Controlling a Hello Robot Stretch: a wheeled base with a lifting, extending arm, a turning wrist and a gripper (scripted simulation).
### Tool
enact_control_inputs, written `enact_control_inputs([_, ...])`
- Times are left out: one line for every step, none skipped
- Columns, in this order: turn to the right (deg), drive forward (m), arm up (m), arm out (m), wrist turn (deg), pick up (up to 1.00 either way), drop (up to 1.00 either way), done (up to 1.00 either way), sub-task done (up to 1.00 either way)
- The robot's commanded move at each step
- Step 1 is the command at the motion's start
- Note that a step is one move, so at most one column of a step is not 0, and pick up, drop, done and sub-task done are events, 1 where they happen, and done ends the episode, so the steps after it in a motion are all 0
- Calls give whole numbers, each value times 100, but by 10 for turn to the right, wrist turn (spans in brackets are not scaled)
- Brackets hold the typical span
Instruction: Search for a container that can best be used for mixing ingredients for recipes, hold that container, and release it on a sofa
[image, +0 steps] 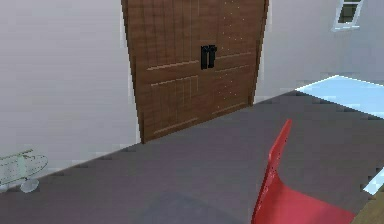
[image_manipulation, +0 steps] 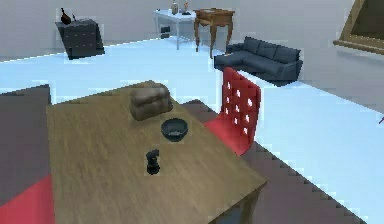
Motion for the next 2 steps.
enact_control_inputs([0, 0, 50, 0, 0, 0, 0, 0, 0])
enact_control_inputs([0, 0, 38, 0, 0, 0, 0, 0, 0])
